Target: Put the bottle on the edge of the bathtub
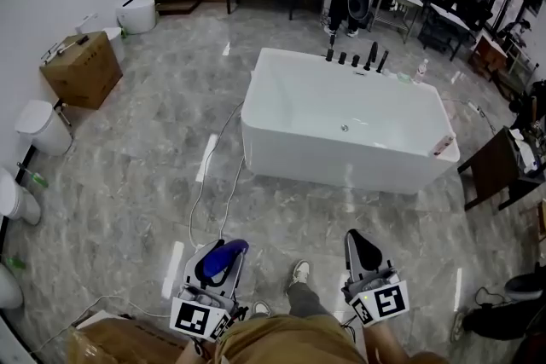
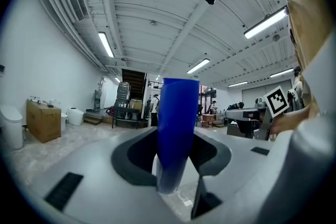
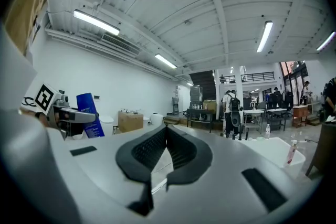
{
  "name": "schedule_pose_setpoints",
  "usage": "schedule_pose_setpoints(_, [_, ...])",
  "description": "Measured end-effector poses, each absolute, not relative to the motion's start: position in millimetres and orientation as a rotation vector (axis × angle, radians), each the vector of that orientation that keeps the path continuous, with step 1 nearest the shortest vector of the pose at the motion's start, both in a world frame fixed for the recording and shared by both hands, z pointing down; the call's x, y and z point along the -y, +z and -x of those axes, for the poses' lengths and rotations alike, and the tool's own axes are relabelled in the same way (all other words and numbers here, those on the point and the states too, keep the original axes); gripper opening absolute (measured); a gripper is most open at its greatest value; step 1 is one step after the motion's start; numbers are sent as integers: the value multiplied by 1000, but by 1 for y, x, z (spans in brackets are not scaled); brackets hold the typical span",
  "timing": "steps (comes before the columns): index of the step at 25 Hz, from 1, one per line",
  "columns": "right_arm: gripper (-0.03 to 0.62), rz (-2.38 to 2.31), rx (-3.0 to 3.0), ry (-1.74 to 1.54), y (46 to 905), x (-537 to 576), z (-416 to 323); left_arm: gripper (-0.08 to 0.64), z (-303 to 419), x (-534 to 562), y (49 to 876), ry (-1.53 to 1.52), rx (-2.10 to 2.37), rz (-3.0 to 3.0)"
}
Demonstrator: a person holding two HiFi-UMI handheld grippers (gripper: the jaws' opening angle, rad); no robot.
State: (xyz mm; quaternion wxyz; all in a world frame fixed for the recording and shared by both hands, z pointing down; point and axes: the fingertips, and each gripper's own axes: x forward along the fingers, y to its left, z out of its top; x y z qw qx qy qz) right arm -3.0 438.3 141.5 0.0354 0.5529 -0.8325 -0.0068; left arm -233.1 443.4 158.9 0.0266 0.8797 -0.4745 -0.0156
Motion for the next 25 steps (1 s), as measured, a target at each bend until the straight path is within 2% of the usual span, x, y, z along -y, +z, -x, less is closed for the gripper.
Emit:
schedule_pose_setpoints(14, [5,-1611,2669,23,147,-267,-44,158,211,-304,149,-21,1656,-2608])
schedule_pose_setpoints(25, [5,-1531,2714,54,150,-160,-109,158,140,-192,139,-29,1705,-2570])
